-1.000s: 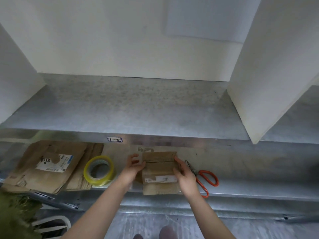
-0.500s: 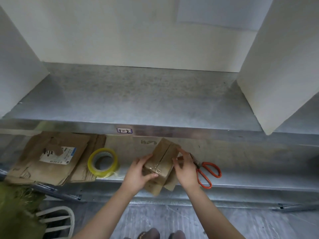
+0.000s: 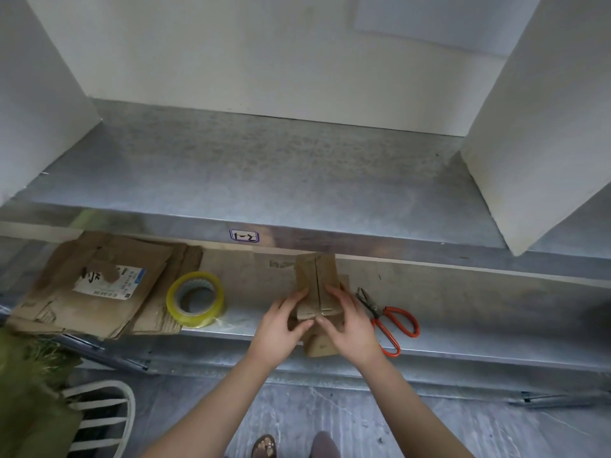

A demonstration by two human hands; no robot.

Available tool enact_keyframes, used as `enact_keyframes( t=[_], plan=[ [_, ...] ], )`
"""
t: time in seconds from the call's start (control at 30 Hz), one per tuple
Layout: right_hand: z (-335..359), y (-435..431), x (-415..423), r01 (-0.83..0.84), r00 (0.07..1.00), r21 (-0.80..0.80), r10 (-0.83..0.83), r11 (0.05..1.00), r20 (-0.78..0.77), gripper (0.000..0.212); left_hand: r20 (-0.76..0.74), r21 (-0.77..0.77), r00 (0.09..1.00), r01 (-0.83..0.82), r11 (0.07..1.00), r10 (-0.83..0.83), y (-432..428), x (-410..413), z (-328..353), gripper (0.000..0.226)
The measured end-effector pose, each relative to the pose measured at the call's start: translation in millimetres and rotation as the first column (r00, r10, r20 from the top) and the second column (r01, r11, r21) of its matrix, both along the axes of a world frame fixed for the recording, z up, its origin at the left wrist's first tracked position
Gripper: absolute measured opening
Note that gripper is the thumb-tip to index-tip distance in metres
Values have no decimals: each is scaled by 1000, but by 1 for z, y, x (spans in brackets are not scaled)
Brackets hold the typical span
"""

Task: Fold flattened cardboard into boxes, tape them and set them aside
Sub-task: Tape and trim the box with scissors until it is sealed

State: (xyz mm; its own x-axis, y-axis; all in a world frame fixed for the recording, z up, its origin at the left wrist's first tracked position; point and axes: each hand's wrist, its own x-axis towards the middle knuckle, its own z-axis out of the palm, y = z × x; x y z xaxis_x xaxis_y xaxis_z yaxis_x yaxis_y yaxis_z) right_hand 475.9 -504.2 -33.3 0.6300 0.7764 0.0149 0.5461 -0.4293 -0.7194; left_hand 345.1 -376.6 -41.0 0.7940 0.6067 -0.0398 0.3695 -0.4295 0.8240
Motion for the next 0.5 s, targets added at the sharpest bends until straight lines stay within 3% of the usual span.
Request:
enact_keyframes(
  t=[0.17, 0.27, 0.4, 0.5],
  plan=[
    [-4, -10, 8, -37, 999, -23, 37, 999, 4, 79, -27, 14, 997, 72, 997, -71, -1, 5, 6, 64],
    [7, -22, 6, -67, 996, -43, 69, 997, 57, 72, -181, 205, 971, 191, 960, -155, 5, -1, 21, 61],
    [31, -28, -6, -73, 936, 42, 54, 996, 347, 47, -284, 609, 956, 235, 758, -68, 28, -39, 38, 51],
    [43, -10, -28, -197, 879, 60, 150, 979, 452, 40, -337, 700, 941, 267, 662, -24, 49, -76, 39, 51]
  ],
)
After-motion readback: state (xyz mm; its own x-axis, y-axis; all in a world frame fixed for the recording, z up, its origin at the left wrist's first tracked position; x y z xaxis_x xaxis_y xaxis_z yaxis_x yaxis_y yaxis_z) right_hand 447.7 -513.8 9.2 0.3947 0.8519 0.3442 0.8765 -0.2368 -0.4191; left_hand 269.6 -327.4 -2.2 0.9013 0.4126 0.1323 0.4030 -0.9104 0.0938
